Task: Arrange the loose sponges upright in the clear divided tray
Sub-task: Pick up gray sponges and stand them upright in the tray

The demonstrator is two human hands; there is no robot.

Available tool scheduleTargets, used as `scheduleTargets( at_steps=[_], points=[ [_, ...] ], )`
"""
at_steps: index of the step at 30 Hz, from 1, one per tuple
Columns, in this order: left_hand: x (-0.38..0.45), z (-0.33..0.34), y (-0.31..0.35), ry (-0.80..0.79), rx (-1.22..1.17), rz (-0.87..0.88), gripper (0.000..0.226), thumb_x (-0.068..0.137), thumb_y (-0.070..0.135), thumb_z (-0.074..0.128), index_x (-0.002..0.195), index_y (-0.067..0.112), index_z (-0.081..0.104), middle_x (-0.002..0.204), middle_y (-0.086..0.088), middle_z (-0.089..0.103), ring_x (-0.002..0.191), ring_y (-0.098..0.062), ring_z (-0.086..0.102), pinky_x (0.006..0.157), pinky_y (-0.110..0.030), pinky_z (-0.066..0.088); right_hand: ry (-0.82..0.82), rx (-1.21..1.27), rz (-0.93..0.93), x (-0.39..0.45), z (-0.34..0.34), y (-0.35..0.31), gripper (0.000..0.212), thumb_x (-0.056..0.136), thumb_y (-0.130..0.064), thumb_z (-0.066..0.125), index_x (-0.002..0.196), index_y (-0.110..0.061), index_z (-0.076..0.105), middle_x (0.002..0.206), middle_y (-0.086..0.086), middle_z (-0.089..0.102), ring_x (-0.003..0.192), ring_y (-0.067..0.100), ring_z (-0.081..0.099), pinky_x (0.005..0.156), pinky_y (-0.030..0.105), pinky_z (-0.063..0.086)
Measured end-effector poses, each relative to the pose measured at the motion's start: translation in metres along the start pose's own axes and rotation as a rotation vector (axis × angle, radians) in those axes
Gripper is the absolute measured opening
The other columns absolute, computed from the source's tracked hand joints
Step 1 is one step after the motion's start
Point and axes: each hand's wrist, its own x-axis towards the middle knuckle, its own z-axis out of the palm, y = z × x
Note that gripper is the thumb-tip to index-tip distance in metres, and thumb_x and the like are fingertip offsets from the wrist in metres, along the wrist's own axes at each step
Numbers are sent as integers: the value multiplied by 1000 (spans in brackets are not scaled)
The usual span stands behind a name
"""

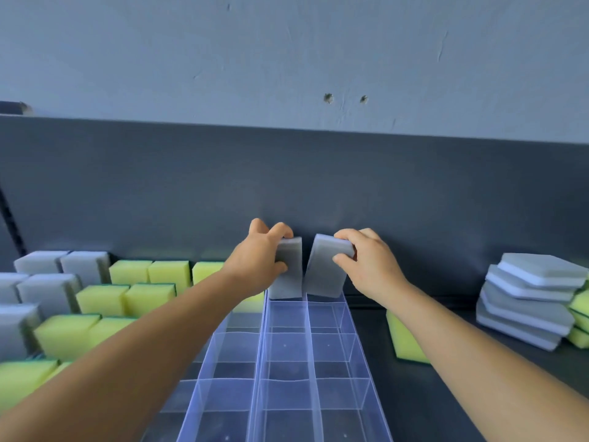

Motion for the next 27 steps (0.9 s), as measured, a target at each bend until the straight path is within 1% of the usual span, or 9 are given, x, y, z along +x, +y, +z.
scheduleTargets(
  at_steps=[3,7,10,13,15,18,21,24,27],
  points=[
    [2,4,4,-11,90,42,46,89,11,57,130,24,40,116,-5,32,68,-28,49,74,-36,51,-10,-82,-2,5,-2,2,28,91,-21,53,118,-25,56,114,1,47,91,26,55,78,30,44],
    [4,12,8,-13,162,46,45,88,12,56,129,24,41,119,-6,33,76,-25,45,71,-37,51,-44,-132,-2,7,0,2,31,93,-22,51,123,-26,55,118,0,43,92,26,55,80,30,45],
    [3,18,8,0,260,49,43,87,18,60,126,22,43,118,-5,34,99,-25,43,70,-36,50,-67,-196,-32,4,5,-2,28,94,-20,48,121,-20,55,118,-1,40,90,25,53,79,34,48],
    [2,24,5,27,415,95,42,87,28,62,125,19,46,122,-3,37,112,-23,39,81,-31,45,-65,-316,-116,1,13,-6,27,94,-15,45,121,-14,53,118,2,43,99,26,49,76,36,48],
    [1,28,3,27,475,140,40,88,27,60,125,19,45,122,0,42,113,-22,41,87,-28,40,-58,-390,-150,0,15,-7,27,94,-14,44,120,-15,51,117,3,45,104,26,48,75,36,47],
    [-1,31,1,23,497,163,35,89,18,57,123,19,47,119,1,47,109,-20,46,83,-26,40,-91,-463,-145,0,17,-4,24,94,-13,45,116,-14,53,114,4,47,105,26,48,73,35,46],
    [-2,30,2,-2,503,163,32,91,16,54,122,18,50,118,0,48,108,-20,47,81,-26,40,-162,-498,-137,-2,20,-1,22,93,-12,47,112,-11,56,110,5,47,102,27,49,71,35,47],
    [-6,27,8,-23,496,154,32,93,24,52,124,18,49,119,0,47,111,-20,47,85,-26,39,-201,-476,-140,-2,17,-1,25,94,-20,49,116,-12,56,113,6,48,107,28,48,78,36,47],
    [-9,23,18,-27,479,146,39,93,32,53,128,18,46,124,-1,48,115,-21,46,93,-28,38,-219,-426,-120,-7,6,-2,34,94,-28,49,126,-19,49,125,3,47,117,24,44,88,33,40]
  ],
)
